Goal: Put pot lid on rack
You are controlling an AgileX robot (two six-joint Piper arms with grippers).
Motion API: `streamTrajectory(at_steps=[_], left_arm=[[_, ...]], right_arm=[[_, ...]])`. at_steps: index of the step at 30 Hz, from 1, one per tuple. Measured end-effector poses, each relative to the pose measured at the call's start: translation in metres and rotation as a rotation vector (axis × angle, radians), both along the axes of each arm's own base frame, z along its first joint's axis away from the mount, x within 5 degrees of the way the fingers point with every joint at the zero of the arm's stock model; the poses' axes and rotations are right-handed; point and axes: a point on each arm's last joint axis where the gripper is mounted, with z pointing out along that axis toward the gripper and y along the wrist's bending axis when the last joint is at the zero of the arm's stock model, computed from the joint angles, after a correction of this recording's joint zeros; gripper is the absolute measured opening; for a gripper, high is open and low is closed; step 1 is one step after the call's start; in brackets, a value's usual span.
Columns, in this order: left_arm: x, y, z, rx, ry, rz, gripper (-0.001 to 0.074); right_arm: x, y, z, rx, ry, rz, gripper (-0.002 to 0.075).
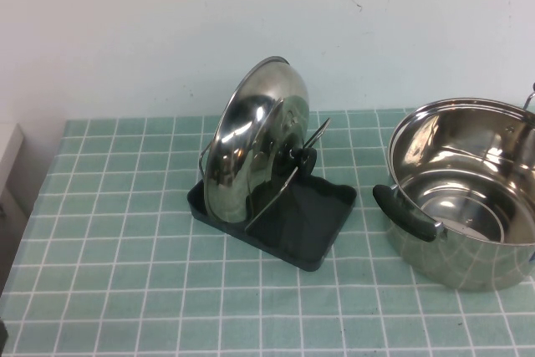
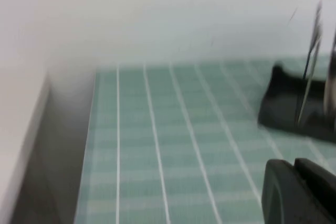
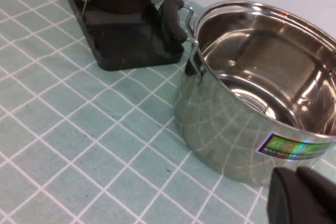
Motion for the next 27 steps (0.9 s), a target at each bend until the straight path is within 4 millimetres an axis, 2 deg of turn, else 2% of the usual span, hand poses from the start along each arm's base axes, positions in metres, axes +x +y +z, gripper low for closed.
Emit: streamTrajectory(at_steps=[4,8,12,27], left_arm=[[-0.007,0.004,-0.017,-0.117,0.183,0.092,-0.0001],[-0.009,0.006,-0.033,-0.158,0.160,0.132,-0.0001],[-0.008,0.007,-0.031,-0.139,0.068,0.129,-0.0001],[-0.010,0.002,-0.035,-0.121,0.114,0.038,-0.0001]], right_arm=[[0.000,0.000,0.000,0.000,0.000,0.000,-0.0001],[0.000,0.000,0.000,0.000,0.000,0.000,-0.0001],[0.000,0.000,0.000,0.000,0.000,0.000,-0.0001],[0.000,0.000,0.000,-0.001,0.002,0.000,-0.0001]])
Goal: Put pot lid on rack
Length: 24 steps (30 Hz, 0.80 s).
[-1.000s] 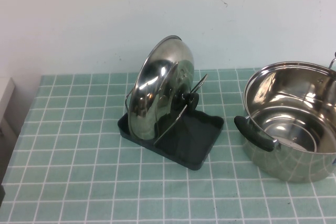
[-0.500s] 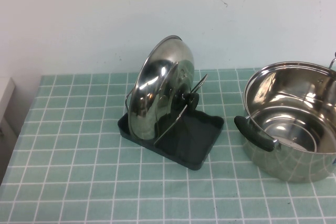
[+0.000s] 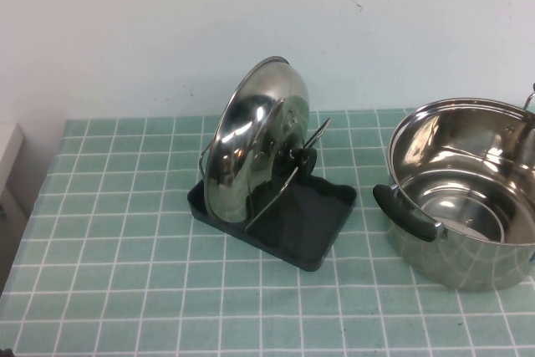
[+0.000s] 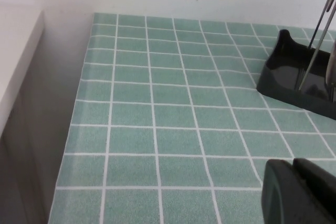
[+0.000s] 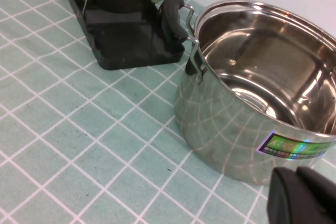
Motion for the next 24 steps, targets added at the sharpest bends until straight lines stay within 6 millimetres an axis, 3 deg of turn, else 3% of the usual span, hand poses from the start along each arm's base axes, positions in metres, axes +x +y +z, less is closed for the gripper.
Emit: streamTrajectory(at_steps=[24], left_arm=[[0.0002,0.0027,-0.0002,0.026,0.000,0.044,-0.0001]], right_arm=[[0.0000,0.0000,0.0000,0.000,0.000,0.000,-0.0001]])
